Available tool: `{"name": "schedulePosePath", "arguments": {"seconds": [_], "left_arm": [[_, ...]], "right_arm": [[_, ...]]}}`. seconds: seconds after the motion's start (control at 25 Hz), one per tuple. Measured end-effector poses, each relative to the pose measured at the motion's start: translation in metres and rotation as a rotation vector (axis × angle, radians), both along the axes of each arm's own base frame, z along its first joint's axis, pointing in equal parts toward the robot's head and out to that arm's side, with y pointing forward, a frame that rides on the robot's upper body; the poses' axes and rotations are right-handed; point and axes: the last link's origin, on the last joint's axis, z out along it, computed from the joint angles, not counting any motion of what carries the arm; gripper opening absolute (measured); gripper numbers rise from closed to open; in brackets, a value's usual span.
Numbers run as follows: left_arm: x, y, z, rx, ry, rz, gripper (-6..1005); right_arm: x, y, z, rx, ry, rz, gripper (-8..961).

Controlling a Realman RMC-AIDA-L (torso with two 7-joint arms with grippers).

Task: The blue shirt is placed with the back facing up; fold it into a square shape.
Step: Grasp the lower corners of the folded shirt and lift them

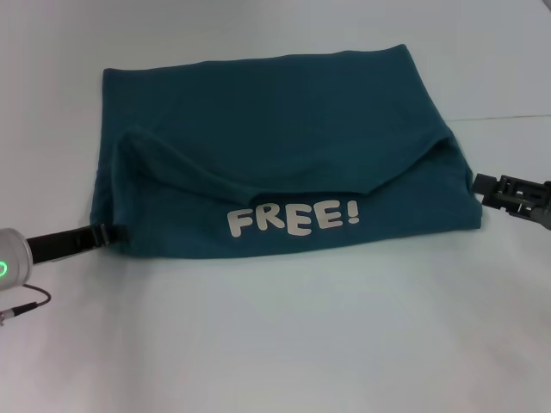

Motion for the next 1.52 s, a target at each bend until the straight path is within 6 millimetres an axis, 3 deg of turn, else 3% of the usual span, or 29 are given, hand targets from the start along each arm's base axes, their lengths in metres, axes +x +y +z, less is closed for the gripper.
{"name": "schedulePosePath", "arguments": {"seconds": [0.32,0.64,0.84,1.08,1.52], "left_arm": [[0.008,0.001,0.012,-0.028,-0.039,-0.026,88],[0.020,0.008,0.021,-0.042,-0.092,-0.029,33],[0.023,0.010,0.019,-0.041,-0.102,-0.027,32],[0.022,0.010,0.020,-0.033,-0.105,-0.018,32],[0.021,0.009,0.018,-0.028,-0.109,-0.010,33]], "right_arm": [[0.003,0.009,0.015,-0.101,-0.134,-0.020,622],[-0.011,0.058,0.035,-0.164,-0.346,-0.139,622],[-0.022,0.082,0.016,-0.175,-0.469,-0.156,622],[-0.021,0.087,-0.008,-0.184,-0.542,-0.178,623],[-0.009,0.087,-0.010,-0.144,-0.582,-0.220,595]]}}
